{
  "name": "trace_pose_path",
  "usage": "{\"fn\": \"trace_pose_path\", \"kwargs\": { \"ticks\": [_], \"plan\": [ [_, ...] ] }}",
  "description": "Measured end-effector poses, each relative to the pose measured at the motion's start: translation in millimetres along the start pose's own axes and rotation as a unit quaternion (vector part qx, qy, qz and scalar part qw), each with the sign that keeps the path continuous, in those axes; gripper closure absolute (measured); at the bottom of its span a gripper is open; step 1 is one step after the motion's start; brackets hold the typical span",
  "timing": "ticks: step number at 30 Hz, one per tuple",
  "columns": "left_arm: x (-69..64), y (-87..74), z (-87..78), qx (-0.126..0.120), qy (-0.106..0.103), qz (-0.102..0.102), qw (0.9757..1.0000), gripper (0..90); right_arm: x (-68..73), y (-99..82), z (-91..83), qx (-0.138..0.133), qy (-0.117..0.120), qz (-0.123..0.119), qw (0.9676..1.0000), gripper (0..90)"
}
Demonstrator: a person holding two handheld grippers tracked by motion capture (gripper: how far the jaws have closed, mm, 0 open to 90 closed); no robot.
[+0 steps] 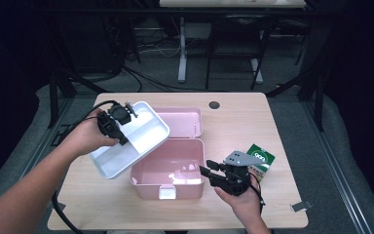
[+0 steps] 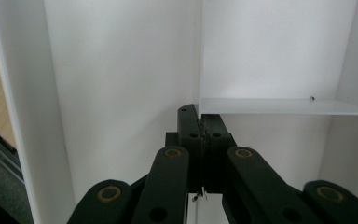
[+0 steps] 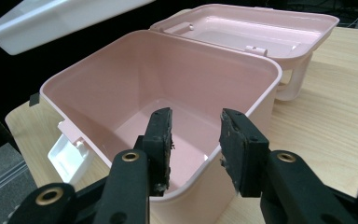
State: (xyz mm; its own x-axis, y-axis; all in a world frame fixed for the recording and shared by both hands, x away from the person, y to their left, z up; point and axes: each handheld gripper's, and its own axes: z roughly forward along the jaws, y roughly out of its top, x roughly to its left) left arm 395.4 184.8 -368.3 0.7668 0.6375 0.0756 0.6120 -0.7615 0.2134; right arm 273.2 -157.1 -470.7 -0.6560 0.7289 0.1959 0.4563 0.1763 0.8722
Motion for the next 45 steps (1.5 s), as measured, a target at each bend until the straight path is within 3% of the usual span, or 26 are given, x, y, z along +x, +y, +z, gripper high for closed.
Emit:
{"fn": "trace_pose_path", "kwargs": {
  "ticks": [3, 4, 10, 12, 19, 26, 32, 34, 37, 38, 45],
  "plan": [
    [8.3, -10.1, -2.5, 0.0, 0.002, -0.016, 0.9999, 89.4, 1.2, 1.0, 1.0, 0.003, 0.001, -0.003, 1.0, 62.8],
    [15.0, -18.8, -3.2, 0.0, 0.004, -0.03, 0.9995, 89.3, 2.8, 2.2, 1.6, 0.007, -0.009, -0.01, 0.9999, 62.0],
    [31.0, -41.2, 0.2, 0.001, 0.009, -0.063, 0.9979, 89.4, 3.1, 4.5, 0.7, 0.004, -0.001, -0.013, 0.9999, 59.7],
    [41.3, -54.7, 2.7, 0.001, 0.012, -0.088, 0.9961, 89.3, 3.3, 6.3, -0.2, 0.008, 0.0, -0.018, 0.9998, 58.6],
    [58.6, -79.6, 14.4, 0.01, 0.013, -0.12, 0.9927, 89.3, 3.7, 12.7, -4.2, 0.005, 0.009, -0.037, 0.9993, 53.6],
    [71.4, -99.0, 33.9, 0.017, 0.01, -0.152, 0.9882, 89.3, 2.8, 14.7, -1.3, 0.009, 0.003, -0.052, 0.9986, 52.1],
    [71.7, -106.7, 57.3, 0.024, 0.005, -0.165, 0.986, 89.4, 3.4, 12.3, 1.5, 0.022, 0.004, -0.053, 0.9983, 52.1],
    [69.6, -109.5, 75.6, 0.033, -0.006, -0.168, 0.9852, 89.3, 3.0, 11.7, 0.9, 0.021, 0.004, -0.06, 0.998, 51.8],
    [68.7, -110.4, 87.6, 0.038, -0.008, -0.167, 0.9852, 89.4, 2.4, 11.5, 0.3, 0.019, 0.002, -0.061, 0.998, 51.7],
    [68.5, -111.2, 98.1, 0.04, -0.016, -0.172, 0.9842, 89.3, 1.6, 11.2, 0.0, 0.02, 0.003, -0.061, 0.9979, 51.4],
    [64.5, -110.6, 119.1, 0.056, -0.015, -0.168, 0.9842, 89.4, -1.0, 10.0, 0.4, 0.025, -0.002, -0.054, 0.9982, 47.7]
  ]
}}
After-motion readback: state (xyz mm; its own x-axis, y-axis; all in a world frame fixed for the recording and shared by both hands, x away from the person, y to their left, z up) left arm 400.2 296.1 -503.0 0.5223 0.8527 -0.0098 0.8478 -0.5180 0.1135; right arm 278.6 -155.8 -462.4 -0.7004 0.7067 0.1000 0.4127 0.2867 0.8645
